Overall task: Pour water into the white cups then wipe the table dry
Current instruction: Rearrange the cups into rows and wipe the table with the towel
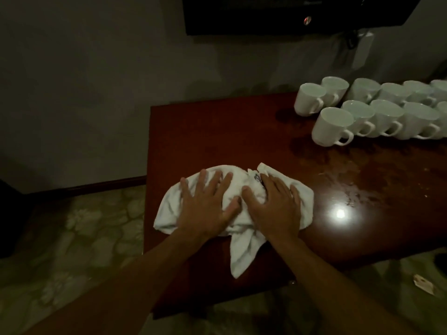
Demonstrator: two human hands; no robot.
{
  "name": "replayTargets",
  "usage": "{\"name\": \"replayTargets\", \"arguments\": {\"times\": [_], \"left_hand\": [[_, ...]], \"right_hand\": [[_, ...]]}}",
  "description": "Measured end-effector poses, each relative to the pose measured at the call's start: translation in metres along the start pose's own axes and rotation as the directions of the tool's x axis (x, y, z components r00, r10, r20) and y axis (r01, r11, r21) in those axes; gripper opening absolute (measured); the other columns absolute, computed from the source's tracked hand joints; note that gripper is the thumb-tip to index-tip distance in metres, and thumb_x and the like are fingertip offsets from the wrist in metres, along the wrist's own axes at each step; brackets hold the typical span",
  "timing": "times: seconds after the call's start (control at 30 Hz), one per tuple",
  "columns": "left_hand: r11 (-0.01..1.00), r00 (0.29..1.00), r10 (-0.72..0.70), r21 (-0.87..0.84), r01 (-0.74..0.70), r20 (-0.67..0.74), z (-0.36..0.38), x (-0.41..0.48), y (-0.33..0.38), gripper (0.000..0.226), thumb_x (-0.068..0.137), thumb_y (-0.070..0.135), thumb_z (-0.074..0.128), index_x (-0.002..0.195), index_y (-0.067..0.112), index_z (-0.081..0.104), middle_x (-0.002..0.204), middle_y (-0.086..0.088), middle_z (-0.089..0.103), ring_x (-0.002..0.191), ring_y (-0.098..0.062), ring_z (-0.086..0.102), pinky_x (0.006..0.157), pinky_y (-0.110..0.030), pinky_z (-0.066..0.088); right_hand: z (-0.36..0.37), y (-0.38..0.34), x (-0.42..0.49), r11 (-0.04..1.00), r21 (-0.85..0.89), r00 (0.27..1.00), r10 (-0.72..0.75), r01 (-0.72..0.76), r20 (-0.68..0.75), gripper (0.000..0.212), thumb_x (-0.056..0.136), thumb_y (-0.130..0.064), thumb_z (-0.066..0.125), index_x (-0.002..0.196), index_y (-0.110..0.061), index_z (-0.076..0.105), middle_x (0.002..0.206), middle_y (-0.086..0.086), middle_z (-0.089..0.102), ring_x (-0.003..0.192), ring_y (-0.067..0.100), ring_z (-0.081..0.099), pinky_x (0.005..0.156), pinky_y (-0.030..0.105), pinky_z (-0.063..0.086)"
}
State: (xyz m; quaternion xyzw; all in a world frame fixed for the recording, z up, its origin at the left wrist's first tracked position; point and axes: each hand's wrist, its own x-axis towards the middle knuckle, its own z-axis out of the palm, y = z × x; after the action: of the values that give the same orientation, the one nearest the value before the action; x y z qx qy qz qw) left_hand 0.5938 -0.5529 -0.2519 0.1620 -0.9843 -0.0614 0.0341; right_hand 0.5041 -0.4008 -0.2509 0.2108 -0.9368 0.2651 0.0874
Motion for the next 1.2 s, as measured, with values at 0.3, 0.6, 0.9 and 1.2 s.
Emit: {"name": "replayTargets", "arguments": {"times": [0.3, 0.6, 0.9, 1.2], "left_hand": [[1.000, 1.000, 0.014, 0.001, -0.014, -0.008, 0.019, 0.045, 0.102, 0.078, 0.090, 0.074, 0.000, 0.157, 0.035, -0.003, 0.168, 0.003, 0.006, 0.153, -0.027, -0.008, 0.113, -0.070, -0.006], [0.999, 0.998, 0.008, -0.033, -0.010, -0.055, 0.043, 0.110, 0.261, 0.080, 0.091, 0.074, 0.003, 0.159, 0.032, 0.008, 0.167, -0.001, 0.014, 0.153, -0.033, 0.001, 0.111, -0.072, -0.003], [0.998, 0.996, -0.054, -0.021, 0.053, -0.067, 0.050, 0.128, 0.334, 0.078, 0.094, 0.071, 0.009, 0.159, 0.029, 0.019, 0.164, -0.004, 0.025, 0.152, -0.034, 0.012, 0.112, -0.072, 0.005], [0.994, 0.993, -0.101, -0.042, 0.099, -0.060, 0.049, 0.126, 0.337, 0.074, 0.095, 0.069, 0.021, 0.157, 0.029, 0.025, 0.161, -0.003, 0.032, 0.151, -0.031, 0.020, 0.112, -0.073, 0.008]], "right_hand": [[-0.041, 0.105, 0.047, 0.999, 0.005, 0.998, -0.041, 0.041, 0.057, 0.076, 0.084, -0.079, 0.033, 0.141, -0.033, 0.049, 0.145, -0.010, 0.053, 0.137, 0.007, 0.041, 0.122, 0.044, 0.015], [-0.117, 0.247, 0.107, 0.998, 0.056, 0.991, -0.041, 0.035, 0.126, 0.080, 0.082, -0.077, 0.030, 0.144, -0.030, 0.047, 0.150, -0.010, 0.048, 0.140, 0.006, 0.037, 0.121, 0.047, 0.016], [-0.146, 0.312, 0.132, 0.997, 0.046, 0.983, -0.076, 0.069, 0.167, 0.076, 0.085, -0.075, 0.032, 0.147, -0.032, 0.044, 0.152, -0.010, 0.045, 0.141, 0.009, 0.036, 0.120, 0.051, 0.019], [-0.148, 0.309, 0.134, 0.996, -0.016, 0.971, -0.085, 0.091, 0.222, 0.080, 0.083, -0.077, 0.024, 0.150, -0.035, 0.038, 0.157, -0.013, 0.036, 0.146, 0.006, 0.025, 0.122, 0.049, 0.011]]}}
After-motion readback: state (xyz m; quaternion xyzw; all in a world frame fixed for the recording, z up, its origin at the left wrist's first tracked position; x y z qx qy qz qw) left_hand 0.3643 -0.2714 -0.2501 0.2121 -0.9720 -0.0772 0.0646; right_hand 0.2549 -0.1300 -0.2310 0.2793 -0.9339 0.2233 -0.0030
